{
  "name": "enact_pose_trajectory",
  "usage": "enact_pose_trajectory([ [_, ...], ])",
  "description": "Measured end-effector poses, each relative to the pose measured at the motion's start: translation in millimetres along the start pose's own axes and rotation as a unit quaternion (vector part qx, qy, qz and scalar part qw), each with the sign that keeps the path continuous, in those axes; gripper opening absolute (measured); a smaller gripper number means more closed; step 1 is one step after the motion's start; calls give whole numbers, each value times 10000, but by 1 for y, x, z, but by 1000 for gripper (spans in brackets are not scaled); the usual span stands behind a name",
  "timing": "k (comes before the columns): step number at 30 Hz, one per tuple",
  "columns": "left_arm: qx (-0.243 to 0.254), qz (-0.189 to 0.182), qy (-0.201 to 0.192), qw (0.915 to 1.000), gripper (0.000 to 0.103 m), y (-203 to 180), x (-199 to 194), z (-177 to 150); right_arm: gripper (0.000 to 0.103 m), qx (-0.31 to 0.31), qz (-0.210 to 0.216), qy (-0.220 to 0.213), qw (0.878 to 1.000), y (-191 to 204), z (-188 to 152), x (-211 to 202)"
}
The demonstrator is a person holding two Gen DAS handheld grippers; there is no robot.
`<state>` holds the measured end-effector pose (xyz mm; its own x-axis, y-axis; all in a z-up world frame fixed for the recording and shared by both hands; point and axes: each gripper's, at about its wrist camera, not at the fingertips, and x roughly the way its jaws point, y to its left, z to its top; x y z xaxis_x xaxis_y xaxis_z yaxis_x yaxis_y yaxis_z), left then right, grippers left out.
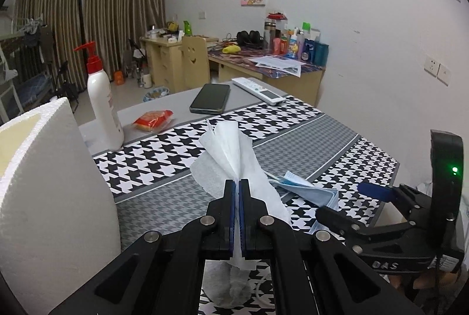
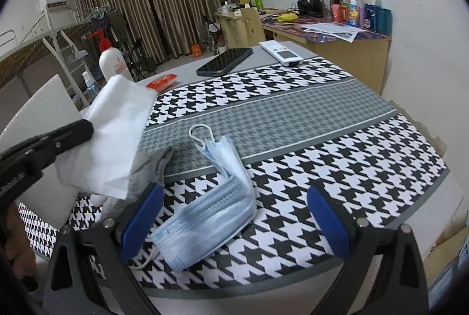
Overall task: Organize soft objects
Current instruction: 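Grasp the blue face mask with the right tool while the left tool holds the tissues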
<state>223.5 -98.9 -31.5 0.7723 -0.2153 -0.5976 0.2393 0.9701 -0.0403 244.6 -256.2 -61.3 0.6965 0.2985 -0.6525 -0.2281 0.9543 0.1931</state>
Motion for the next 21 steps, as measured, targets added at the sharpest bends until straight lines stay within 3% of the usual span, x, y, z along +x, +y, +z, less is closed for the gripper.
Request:
enact_pose_trajectory([
  [5,33,-18,1,10000,3,1,-1,-2,83,-3,-79,197,9998,-1,1,15],
  [8,41,-40,13,10000,3,2,0,-2,71,39,-79,359,9993,-2,-1,24],
  [14,69,-71,1,10000,3,1,-1,-1,42,71,-211,471,9986,-2,-6,27],
  [15,75,-77,-6,9999,3,1,-2,-1,29,132,-205,501,9984,-5,-6,27],
  [16,80,-82,-23,9999,2,1,-3,-1,23,177,-163,502,9985,-6,-5,24],
  [21,99,-82,-175,9998,3,-1,-14,4,18,204,-155,183,9995,-7,1,2],
])
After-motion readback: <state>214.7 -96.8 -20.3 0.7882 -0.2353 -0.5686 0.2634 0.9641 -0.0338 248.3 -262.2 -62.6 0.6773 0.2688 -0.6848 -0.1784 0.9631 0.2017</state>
